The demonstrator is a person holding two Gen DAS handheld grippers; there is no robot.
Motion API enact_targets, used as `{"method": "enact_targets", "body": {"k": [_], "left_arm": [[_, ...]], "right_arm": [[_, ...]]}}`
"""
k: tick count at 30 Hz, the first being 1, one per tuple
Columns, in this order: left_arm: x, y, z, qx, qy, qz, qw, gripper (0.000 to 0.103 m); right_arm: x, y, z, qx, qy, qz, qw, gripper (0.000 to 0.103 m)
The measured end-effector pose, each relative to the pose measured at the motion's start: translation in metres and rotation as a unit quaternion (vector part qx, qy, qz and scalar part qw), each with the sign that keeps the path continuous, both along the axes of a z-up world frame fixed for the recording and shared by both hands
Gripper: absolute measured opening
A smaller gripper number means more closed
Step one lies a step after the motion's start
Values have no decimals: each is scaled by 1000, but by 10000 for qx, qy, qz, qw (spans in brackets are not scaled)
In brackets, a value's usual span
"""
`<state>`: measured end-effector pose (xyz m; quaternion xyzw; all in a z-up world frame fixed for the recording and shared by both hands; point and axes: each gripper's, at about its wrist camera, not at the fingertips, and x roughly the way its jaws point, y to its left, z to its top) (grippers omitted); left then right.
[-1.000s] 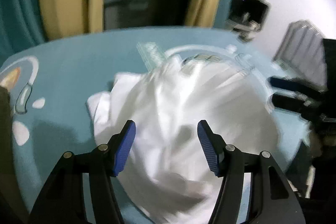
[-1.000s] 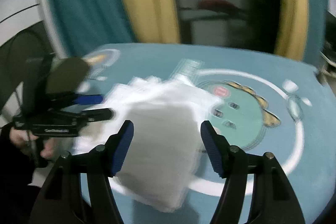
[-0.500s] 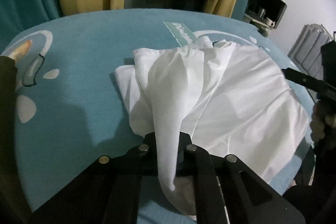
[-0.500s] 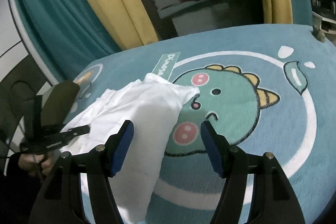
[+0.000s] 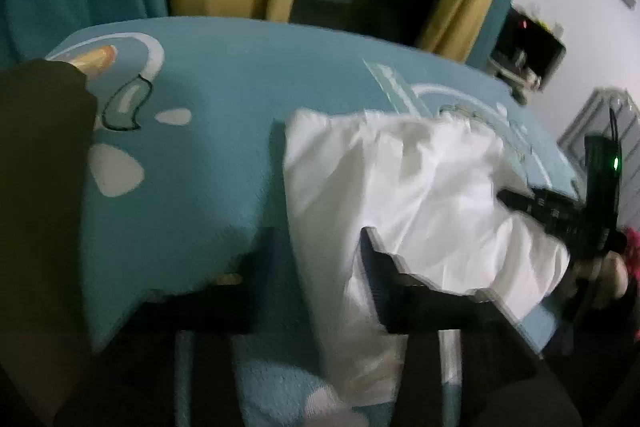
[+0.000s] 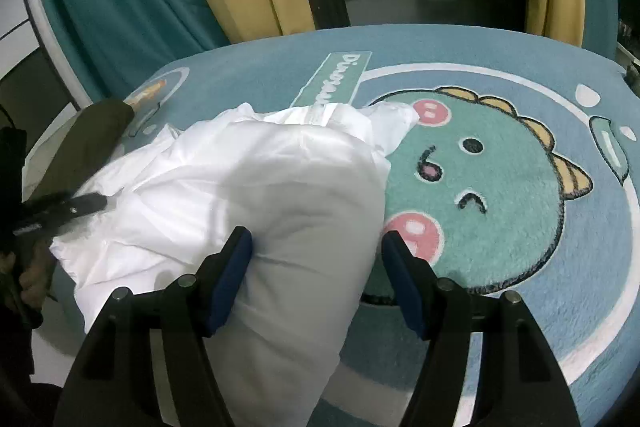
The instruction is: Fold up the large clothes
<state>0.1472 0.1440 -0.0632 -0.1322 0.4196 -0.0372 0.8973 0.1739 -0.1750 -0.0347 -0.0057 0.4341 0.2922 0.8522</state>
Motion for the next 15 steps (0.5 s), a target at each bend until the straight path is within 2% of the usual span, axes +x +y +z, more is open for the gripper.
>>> {"method": "enact_targets", "body": {"k": [3,5,6,8,10,15], "left_arm": [[6,0,3,-171,-100,-84,9998,64],[12,-5,-3,-94,-8,-143,9999,67],[14,-7,-8,-50,49,-159,9999,73],[21,-9,-22,108,369,-65,9992,77],[20,-10,-23,206,292,-33,9994,78],[24,-7,-22,-3,381,5,9993,81]], "right_arm": [[-1,2,1,-2,-14,-46,10000,66],[-4,-1,3,0,-42,-64,10000,68],[-5,-3,6,17,-53,-69,10000,68],[-5,-9,12,89,-44,-87,9999,68],[-8,-19,22,169,-88,-115,9998,68],[-13,-44,37,336,-176,-209,9991,68]]}}
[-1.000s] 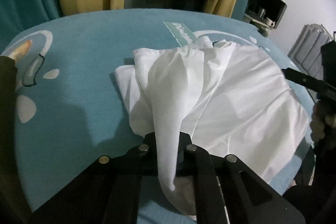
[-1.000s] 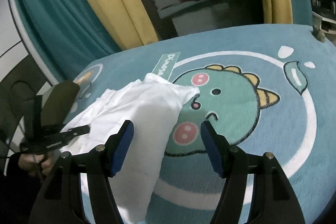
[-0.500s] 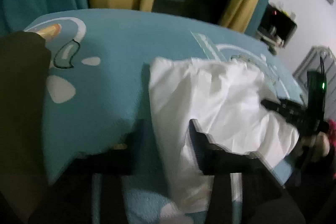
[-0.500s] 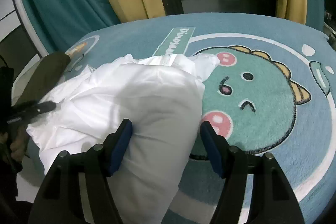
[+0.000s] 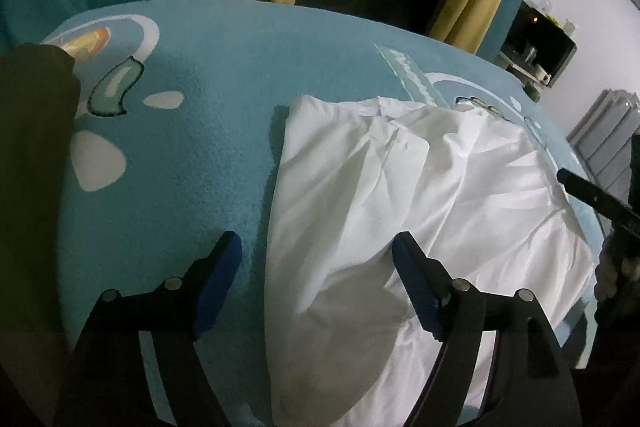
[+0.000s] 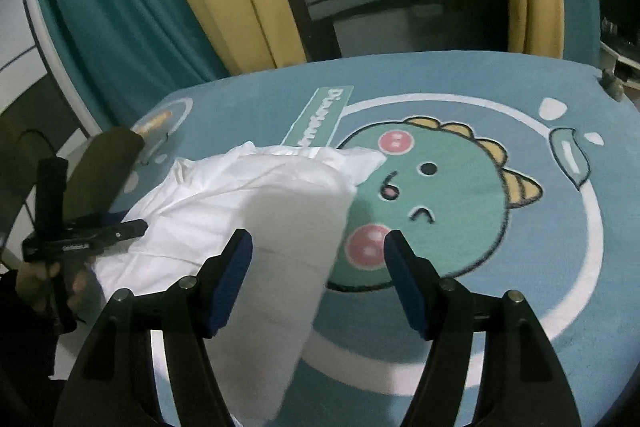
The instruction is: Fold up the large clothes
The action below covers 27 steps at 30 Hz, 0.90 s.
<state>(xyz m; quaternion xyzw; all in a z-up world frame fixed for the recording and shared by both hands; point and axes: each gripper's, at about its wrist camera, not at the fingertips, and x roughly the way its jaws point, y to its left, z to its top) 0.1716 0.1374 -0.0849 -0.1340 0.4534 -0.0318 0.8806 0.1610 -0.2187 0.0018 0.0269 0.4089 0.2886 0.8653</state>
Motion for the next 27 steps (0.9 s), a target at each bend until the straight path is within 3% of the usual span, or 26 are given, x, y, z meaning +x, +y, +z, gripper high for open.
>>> {"method": "enact_targets", "body": {"k": [5,7,12,16,18,20,27], "left_arm": [[1,6,0,-672,28,-68,9977,81],[4,1,-2,-1143,35,-270,9931,81],[15,-30,-6,-1712,188,-793,9819,84],[17,-42,-1,-1336,299,-917,9863,85],[14,-37,5,-1226,221,-794,9890,85],[10,-31,8,-849,148,-555,9947,85],[20,-47,1,-240,145,-363,9989,85]], "right_arm": [[4,1,-23,-95,342,66,9993,68],[5,9,-32,-123,407,145,9990,68],[4,31,-38,-342,269,311,9986,67],[3,27,-34,-329,273,336,9985,68],[1,19,-28,-251,254,318,9989,68],[2,8,-24,-39,339,280,9990,68],[12,8,-30,419,672,326,9963,68]]}}
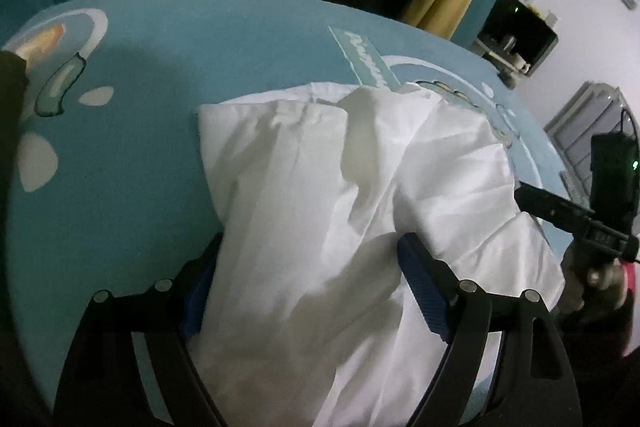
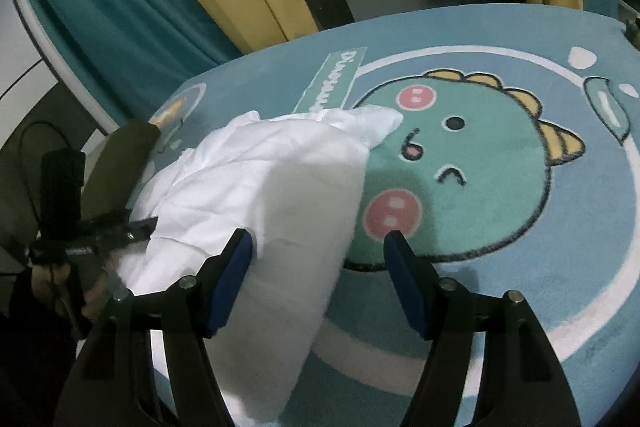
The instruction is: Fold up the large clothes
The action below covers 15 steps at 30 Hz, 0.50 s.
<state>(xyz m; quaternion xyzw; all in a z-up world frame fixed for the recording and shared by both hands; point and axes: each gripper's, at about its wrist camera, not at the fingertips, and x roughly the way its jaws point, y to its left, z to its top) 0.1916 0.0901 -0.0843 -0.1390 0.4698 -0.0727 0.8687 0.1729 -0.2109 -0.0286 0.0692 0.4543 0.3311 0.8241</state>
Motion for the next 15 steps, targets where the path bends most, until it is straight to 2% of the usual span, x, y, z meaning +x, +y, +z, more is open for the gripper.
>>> {"method": "enact_targets", "body": {"k": [2,3,4,6,11,15], "left_arm": [[3,0,2,-169,34,34,9998,85],[2,8,2,-670,50,-8,9977,85],[0,12,-1,-985,68,-24,9951,85],[-1,18,1,-1426,36,-42,9898,85],[-7,28,7,-1964,-356,7,9799,85],[-12,22,16,-1826,-721,83,9805,85]], "right_arm": [[5,6,-9,125,183,37,9997,68],[6,9,-12,201,272,49,9994,68],[5,13,-13,228,154,65,9996,68],[2,23,-12,10,-48,115,9999,63],[4,24,-14,14,-66,153,9999,51],[4,22,-14,26,-57,148,9999,45]]}}
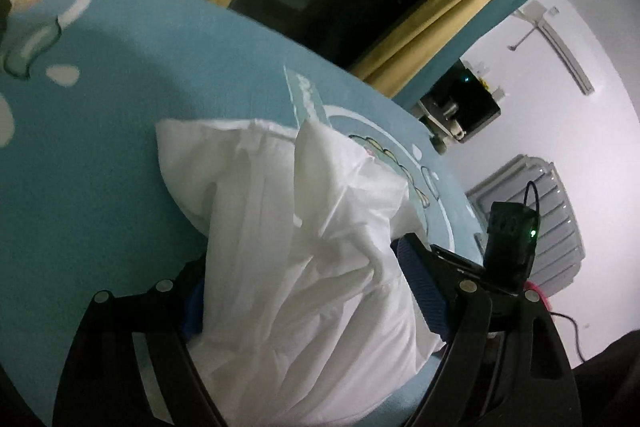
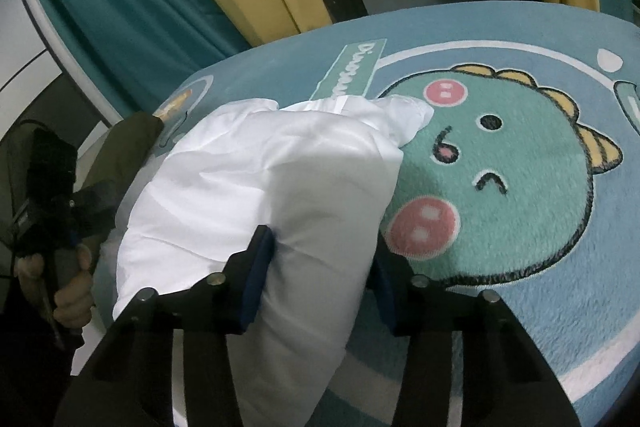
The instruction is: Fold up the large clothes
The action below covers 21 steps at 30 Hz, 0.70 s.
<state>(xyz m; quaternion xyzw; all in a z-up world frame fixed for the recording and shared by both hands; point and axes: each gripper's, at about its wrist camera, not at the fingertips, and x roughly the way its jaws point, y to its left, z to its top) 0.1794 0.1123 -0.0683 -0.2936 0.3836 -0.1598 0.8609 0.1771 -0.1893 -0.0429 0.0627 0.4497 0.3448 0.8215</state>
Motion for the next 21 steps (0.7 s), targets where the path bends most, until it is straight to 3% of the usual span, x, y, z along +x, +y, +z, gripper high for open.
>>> {"method": "enact_targets", "body": {"k": [5,9,13,16,21], "left_arm": [[14,-31,-10,215,202,-276,9992,89],[24,-52,-18,1469,476,-482,9868,89],[27,-50,-17,1567,699,-552,9836,89],[27,-52,-16,1725,717,-535,9809,89],[20,-59,-17,1856,500,-459,9803,89]], "right_arm": [[-4,0,2,-45,-68,-15,10000,39],[-9,-4,2,-23,-64,-59,10000,38],[-10,-8,2,74,21,-70,9999,42],[-6,-12,0,193,148,-132,9996,56],[-3,0,-3,298,132,-41,9995,59]]}}
